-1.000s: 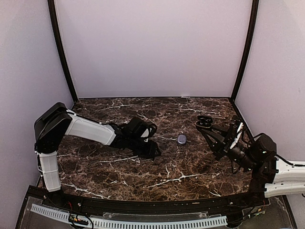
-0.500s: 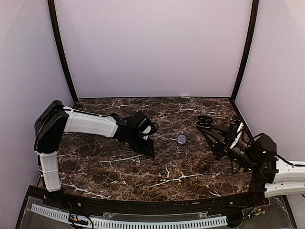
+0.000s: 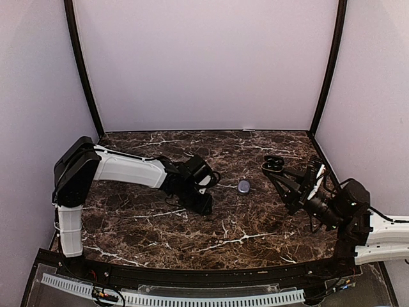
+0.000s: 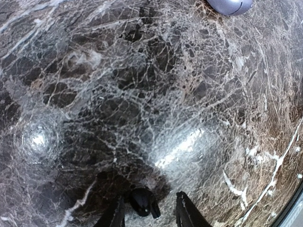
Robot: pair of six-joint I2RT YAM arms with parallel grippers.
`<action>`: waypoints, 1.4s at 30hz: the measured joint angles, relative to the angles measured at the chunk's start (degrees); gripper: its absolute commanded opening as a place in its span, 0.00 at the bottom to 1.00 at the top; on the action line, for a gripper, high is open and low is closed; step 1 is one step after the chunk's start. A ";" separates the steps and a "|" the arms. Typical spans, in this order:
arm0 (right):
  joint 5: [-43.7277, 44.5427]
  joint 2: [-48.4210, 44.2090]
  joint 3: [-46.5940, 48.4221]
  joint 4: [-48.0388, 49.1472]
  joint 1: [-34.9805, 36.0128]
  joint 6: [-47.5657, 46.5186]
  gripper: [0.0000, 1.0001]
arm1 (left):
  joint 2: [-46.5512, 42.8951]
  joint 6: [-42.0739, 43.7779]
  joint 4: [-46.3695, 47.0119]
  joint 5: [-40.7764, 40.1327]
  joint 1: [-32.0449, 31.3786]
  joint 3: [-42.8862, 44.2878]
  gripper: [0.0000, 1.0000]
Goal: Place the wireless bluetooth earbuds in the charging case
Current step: Pick up the left earbud from the center of the board.
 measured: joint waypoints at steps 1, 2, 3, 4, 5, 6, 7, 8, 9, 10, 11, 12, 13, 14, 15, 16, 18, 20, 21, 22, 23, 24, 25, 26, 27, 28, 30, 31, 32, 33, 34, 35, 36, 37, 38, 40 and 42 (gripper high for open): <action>0.00 0.02 0.00 0.00 0.00 -0.02 0.00 | 0.28 0.07 -0.04 -0.02 -0.09 0.22 0.35; 0.00 0.04 0.00 -0.02 0.00 -0.04 0.00 | 0.39 0.13 -0.09 -0.13 -0.17 0.44 0.34; 0.00 0.07 0.00 -0.02 0.00 -0.04 0.00 | 0.50 0.20 -0.42 -0.17 -0.22 0.76 0.34; 0.00 0.07 0.00 -0.02 0.00 -0.09 0.00 | 0.63 0.28 -0.48 -0.24 -0.26 1.01 0.33; 0.00 0.07 0.00 -0.02 0.00 -0.15 0.00 | 0.79 0.37 -0.55 -0.42 -0.42 1.25 0.32; 0.00 0.04 0.00 -0.02 0.00 -0.17 0.00 | 0.90 0.48 -0.70 -0.59 -0.55 1.46 0.32; 0.00 0.07 0.00 -0.02 0.00 -0.20 0.00 | 1.01 0.70 -0.94 -0.85 -0.68 1.70 0.31; 0.00 0.07 0.00 -0.02 0.00 -0.20 0.00 | 1.07 0.87 -1.07 -1.09 -0.72 1.90 0.31; 0.00 0.07 0.00 -0.02 0.00 -0.20 0.00 | 1.14 1.05 -1.38 -1.33 -0.81 2.16 0.30; 0.00 0.11 0.00 -0.02 0.00 -0.20 0.00 | 1.18 1.27 -1.66 -1.66 -0.90 2.38 0.29; 0.00 0.17 0.00 -0.02 0.00 -0.20 0.00 | 1.31 1.40 -2.01 -1.99 -1.03 2.71 0.28; 0.00 0.24 0.00 -0.02 0.00 -0.20 0.00 | 1.51 1.60 -2.19 -2.38 -1.18 3.04 0.27; 0.00 0.24 0.00 -0.02 0.00 -0.22 0.00 | 1.73 1.73 -2.25 -2.58 -1.27 3.23 0.26; 0.00 0.24 0.00 -0.02 0.00 -0.22 0.00 | 1.92 1.84 -2.38 -2.82 -1.42 3.39 0.25; 0.00 0.24 0.00 -0.04 0.00 -0.22 0.00 | 2.12 1.97 -2.62 -3.13 -1.49 3.54 0.24; 0.00 0.24 0.00 -0.02 0.00 -0.22 0.00 | 2.27 2.05 -2.89 -3.39 -1.55 3.63 0.24; 0.00 0.24 0.00 -0.04 0.00 -0.22 0.00 | 2.32 2.29 -3.23 -3.78 -1.60 3.85 0.22; 0.00 0.26 0.00 -0.02 0.00 -0.20 0.00 | 2.38 2.43 -3.61 -4.02 -1.60 3.98 0.20; 0.00 0.28 0.00 -0.02 0.00 -0.22 0.00 | 2.40 2.45 -3.78 -4.07 -1.60 4.04 0.19; 0.00 0.28 0.00 -0.02 0.00 -0.22 0.00 | 2.43 2.45 -3.87 -4.11 -1.60 4.07 0.17; 0.00 0.28 0.00 -0.02 0.00 -0.22 0.00 | 2.43 2.47 -3.98 -4.24 -1.60 4.07 0.16; 0.00 0.28 0.00 -0.04 0.00 -0.22 0.00 | 2.43 2.45 -4.09 -4.37 -1.60 4.07 0.15; 0.00 0.28 0.00 -0.04 0.00 -0.22 0.00 | 2.43 2.49 -4.13 -4.52 -1.57 4.07 0.15; 0.00 0.28 0.00 -0.04 0.00 -0.22 0.00 | 2.40 2.49 -4.15 -4.68 -1.57 4.07 0.14; 0.00 0.28 0.00 -0.04 0.00 -0.22 0.00 | 2.40 2.49 -4.15 -4.85 -1.60 4.07 0.13; 0.00 0.28 0.00 -0.09 0.00 -0.22 0.00 | 2.40 2.43 -4.13 -4.92 -1.60 4.07 0.13; 0.00 0.28 0.00 -0.20 0.00 -0.22 0.00 | 2.29 2.38 -3.80 -4.98 -1.60 4.02 0.11; 0.00 0.28 0.00 -0.31 0.00 -0.22 0.00 | 2.10 2.36 -3.37 -5.01 -1.60 3.89 0.10; 0.00 0.28 0.00 -0.39 0.00 -0.22 0.00 | 1.60 2.32 -2.78 -5.01 -1.57 3.56 0.09; 0.00 0.31 0.00 -0.46 0.00 -0.22 0.00 | 0.83 2.21 -2.40 -5.01 -1.57 3.17 0.08; -0.02 0.35 0.00 -0.50 0.00 -0.24 0.00 | -0.31 2.16 -1.55 -5.05 -1.57 2.45 0.07; -0.07 0.42 0.00 -0.55 0.00 -0.24 0.00 | -1.86 2.08 -0.63 -5.14 -1.55 1.49 0.07; -0.15 0.55 0.00 -0.55 0.00 -0.28 0.00 | -4.35 1.92 0.44 -5.20 -1.53 0.13 0.06; -0.26 0.63 0.00 -0.57 0.00 -0.39 0.00 | -6.29 1.88 1.27 -5.22 -1.53 -0.70 0.06; -0.39 0.72 0.00 -0.57 0.00 -0.44 0.00 | -8.90 1.86 2.99 -5.25 -1.51 -1.97 0.06; -0.90 1.05 0.00 -0.50 0.00 -0.66 0.00 | -14.53 2.01 7.15 -4.96 -1.46 -4.83 0.06; -1.90 1.55 0.02 -0.37 0.00 -1.07 0.00 | -21.75 2.54 12.59 -4.15 -1.42 -8.70 0.07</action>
